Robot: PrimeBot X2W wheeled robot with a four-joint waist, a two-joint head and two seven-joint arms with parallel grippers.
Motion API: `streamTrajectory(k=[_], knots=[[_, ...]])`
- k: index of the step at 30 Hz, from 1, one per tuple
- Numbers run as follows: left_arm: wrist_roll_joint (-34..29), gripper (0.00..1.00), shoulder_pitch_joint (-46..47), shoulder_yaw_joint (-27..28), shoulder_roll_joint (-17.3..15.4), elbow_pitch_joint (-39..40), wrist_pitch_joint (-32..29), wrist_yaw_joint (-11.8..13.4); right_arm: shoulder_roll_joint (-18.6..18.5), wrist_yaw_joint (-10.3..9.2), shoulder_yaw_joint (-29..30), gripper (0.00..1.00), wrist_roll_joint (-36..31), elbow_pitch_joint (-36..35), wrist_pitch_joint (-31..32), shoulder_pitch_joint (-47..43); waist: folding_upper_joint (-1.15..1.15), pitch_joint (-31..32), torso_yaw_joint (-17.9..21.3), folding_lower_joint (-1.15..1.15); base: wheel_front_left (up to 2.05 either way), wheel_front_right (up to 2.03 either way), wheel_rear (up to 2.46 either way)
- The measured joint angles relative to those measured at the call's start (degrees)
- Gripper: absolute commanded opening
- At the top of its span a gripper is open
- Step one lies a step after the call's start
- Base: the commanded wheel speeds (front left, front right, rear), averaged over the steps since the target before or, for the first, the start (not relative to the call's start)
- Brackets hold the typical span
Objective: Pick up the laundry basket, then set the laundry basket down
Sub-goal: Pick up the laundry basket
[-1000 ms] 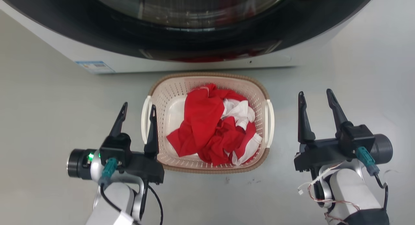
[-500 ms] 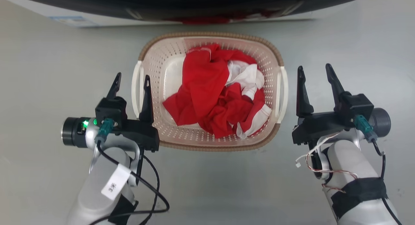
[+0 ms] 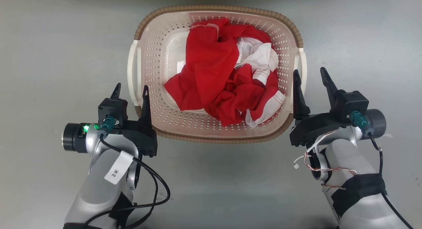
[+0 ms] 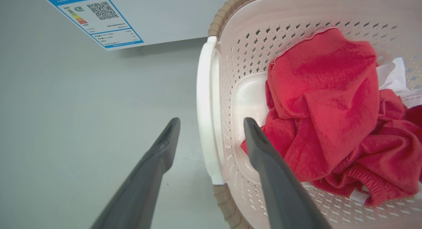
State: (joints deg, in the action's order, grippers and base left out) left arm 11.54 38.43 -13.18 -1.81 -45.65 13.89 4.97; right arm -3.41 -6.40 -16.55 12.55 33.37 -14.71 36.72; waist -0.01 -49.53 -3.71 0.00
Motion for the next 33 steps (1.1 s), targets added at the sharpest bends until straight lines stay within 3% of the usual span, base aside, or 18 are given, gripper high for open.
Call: streamTrajectory(k=[33], knots=[[5.9, 1.00, 9.5, -4.6, 0.2, -13.0, 0.1, -2.0, -0.3, -0.73, -7.0, 1.00, 10.3, 10.1, 0.0, 7.1, 0.01, -4.9, -0.8, 0.00, 0.00, 0.00, 0.00]])
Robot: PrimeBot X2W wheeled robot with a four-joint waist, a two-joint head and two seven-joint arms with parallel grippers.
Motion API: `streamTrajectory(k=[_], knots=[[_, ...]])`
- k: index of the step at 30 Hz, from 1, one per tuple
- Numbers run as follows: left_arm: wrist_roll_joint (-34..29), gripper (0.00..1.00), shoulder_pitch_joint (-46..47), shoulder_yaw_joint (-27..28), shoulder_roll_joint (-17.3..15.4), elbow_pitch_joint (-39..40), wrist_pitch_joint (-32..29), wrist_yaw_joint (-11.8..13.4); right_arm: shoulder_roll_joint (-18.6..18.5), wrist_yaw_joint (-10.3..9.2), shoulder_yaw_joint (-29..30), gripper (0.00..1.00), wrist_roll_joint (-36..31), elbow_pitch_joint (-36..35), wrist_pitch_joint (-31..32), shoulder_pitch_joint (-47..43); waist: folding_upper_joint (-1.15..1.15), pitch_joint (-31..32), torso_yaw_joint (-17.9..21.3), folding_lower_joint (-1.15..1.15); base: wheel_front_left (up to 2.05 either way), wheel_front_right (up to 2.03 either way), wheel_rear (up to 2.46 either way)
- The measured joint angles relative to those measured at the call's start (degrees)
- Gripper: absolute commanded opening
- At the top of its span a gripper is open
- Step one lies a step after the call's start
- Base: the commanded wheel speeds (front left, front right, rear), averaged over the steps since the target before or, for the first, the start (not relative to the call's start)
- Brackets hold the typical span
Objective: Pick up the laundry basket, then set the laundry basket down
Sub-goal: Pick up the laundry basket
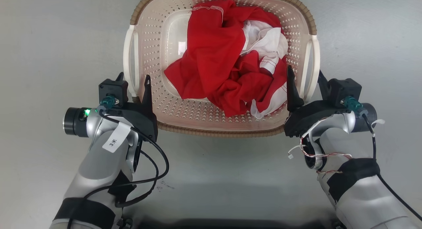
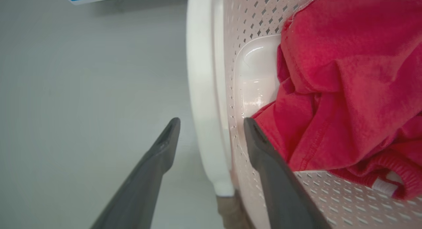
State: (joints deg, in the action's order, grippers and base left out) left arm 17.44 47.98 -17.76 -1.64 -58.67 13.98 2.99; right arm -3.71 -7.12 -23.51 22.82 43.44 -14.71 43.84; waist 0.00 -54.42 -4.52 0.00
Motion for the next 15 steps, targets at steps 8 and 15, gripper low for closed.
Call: streamTrajectory(k=[8, 15], knots=[[1.6, 0.00, 1.0, -3.6, 0.0, -1.3, -0.8, -1.0, 0.0, 0.00, -1.7, 0.00, 2.0, 2.9, 0.0, 2.2, 0.00, -0.1, -0.1, 0.00, 0.00, 0.00, 0.00], [4.8, 0.00, 0.9, -6.4, 0.1, -1.8, -1.8, -1.5, -0.1, -0.49, -2.9, 0.00, 3.5, 6.2, 0.0, 3.4, 0.00, 1.0, 0.0, 0.00, 0.00, 0.00, 0.00]])
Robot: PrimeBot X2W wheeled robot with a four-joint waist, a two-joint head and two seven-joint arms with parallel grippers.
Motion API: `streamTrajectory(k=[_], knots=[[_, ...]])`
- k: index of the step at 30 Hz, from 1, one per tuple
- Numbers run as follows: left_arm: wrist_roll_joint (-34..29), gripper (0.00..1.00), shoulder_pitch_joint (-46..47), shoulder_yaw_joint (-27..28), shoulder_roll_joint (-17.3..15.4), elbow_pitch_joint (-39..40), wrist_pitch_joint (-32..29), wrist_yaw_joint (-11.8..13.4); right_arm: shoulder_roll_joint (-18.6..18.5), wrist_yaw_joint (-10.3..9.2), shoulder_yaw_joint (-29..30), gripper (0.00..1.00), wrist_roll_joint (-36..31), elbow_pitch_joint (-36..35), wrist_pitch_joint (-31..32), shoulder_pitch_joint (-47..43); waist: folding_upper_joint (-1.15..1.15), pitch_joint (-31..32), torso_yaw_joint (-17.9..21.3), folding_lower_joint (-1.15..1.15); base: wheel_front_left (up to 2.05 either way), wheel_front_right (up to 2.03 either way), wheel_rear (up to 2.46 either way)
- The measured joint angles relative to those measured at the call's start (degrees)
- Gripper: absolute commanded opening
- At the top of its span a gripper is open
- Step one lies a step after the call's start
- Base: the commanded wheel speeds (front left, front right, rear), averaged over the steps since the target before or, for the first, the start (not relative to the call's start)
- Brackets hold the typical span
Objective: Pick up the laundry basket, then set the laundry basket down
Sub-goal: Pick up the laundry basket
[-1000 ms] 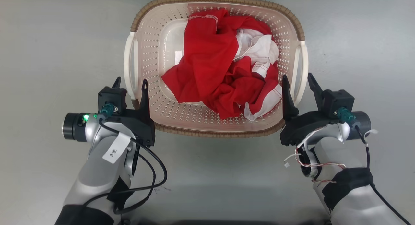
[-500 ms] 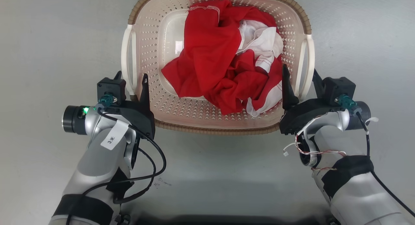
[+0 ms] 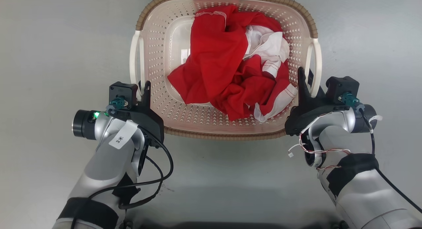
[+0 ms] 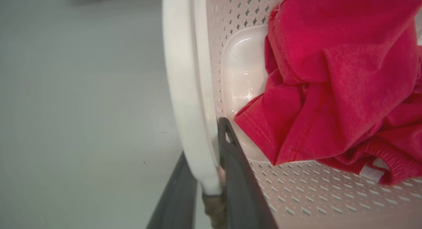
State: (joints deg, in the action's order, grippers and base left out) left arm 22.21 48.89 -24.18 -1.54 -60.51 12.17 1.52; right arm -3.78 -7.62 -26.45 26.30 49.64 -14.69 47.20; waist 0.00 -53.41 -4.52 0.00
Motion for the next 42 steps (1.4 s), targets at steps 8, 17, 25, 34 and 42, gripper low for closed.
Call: streamTrajectory(k=[8, 17, 25, 34, 42], knots=[[3.2, 0.00, -0.1, -2.7, -0.1, -0.3, -0.7, 0.1, 0.0, 0.00, -1.7, 0.00, 2.2, 3.0, 0.0, 0.5, 0.00, 2.4, 0.2, 0.00, 0.00, 0.00, 0.00], [7.1, 0.00, -2.2, -6.9, -0.3, -0.3, -1.9, 1.1, 0.0, 0.00, -5.3, 0.00, 4.4, 7.3, 0.0, 1.2, 0.00, 7.7, 0.7, -0.01, 0.00, 0.00, 0.00], [10.3, 0.00, -5.0, -10.1, -0.3, -0.4, -3.6, 1.5, 0.0, 0.01, -8.2, 0.00, 7.0, 9.9, 1.1, -0.5, 0.01, 12.8, 0.9, -0.01, 0.00, 0.00, 0.00], [13.6, 0.00, -9.7, -13.3, -0.5, -1.0, -5.1, 2.1, 0.0, 0.01, -12.2, 0.00, 10.4, 10.5, 3.1, -4.5, 0.01, 20.0, 0.8, -0.02, 0.00, 0.00, 0.00], [16.6, 0.00, -13.9, -15.7, -0.6, -1.5, -7.1, 2.5, 0.0, 0.00, -15.7, 0.00, 13.8, 10.5, 5.8, -8.6, 0.01, 26.6, 0.5, -0.02, 0.00, 0.00, 0.00]])
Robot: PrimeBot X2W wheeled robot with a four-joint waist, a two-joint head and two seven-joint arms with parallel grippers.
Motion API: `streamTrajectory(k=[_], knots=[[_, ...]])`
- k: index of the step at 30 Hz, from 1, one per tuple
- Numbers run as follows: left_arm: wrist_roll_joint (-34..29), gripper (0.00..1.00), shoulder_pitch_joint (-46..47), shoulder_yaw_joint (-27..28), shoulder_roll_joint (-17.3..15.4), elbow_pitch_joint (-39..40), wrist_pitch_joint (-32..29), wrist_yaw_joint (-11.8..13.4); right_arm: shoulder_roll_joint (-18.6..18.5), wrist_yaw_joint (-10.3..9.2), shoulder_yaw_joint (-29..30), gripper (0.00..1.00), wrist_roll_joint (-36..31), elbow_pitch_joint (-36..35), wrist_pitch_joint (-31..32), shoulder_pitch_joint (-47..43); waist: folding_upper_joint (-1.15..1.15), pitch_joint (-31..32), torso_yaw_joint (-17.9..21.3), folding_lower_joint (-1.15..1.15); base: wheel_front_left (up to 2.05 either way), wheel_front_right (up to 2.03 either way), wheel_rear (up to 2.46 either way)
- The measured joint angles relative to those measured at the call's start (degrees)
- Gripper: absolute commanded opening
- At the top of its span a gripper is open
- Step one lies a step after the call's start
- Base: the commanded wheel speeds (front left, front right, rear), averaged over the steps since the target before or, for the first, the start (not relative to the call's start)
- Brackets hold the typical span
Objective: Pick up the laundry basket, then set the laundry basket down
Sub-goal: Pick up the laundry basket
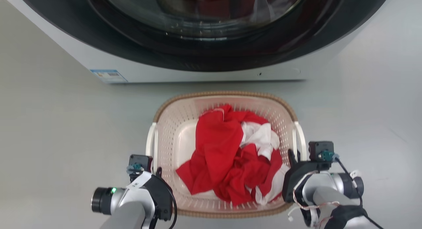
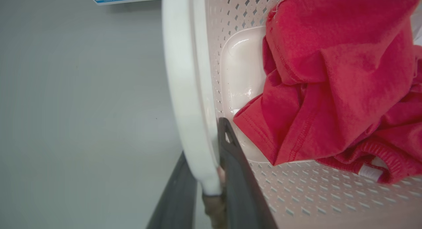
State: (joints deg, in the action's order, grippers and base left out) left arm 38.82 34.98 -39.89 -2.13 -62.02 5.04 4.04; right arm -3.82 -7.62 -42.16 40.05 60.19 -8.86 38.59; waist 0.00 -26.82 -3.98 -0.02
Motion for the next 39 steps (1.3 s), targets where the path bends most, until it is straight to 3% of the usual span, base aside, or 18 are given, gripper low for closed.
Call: streamTrajectory(k=[28, 39], knots=[[5.1, 0.00, -15.0, -7.5, -0.7, -2.6, -7.5, -1.0, -0.2, -0.55, -10.7, 0.00, 11.2, -2.1, 8.9, -17.7, 0.01, 22.4, -0.2, 0.00, 0.00, 0.00, 0.00], [7.0, 0.00, -17.1, -8.9, -1.0, -3.2, -8.8, -1.0, -0.4, -0.79, -13.2, 0.00, 14.0, -3.3, 10.3, -19.7, 0.00, 27.3, -0.2, 0.01, 0.00, 0.00, 0.00]])
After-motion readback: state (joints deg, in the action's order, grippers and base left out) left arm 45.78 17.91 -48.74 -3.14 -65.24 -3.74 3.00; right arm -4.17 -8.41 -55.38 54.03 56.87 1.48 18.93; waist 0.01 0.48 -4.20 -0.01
